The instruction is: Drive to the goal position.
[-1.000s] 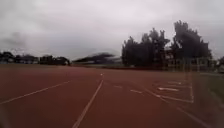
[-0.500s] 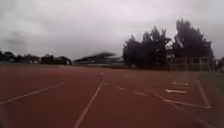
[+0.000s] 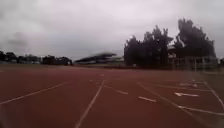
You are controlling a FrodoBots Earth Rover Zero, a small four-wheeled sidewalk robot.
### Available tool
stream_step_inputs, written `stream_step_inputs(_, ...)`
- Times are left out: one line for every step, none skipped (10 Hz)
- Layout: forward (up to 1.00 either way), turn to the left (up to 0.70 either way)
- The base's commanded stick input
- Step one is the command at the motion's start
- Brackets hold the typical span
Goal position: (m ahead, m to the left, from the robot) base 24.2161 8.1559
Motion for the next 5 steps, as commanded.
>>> stream_step_inputs(0.7, 0.0)
stream_step_inputs(0.7, 0.0)
stream_step_inputs(0.7, 0.0)
stream_step_inputs(0.7, 0.0)
stream_step_inputs(0.7, 0.0)
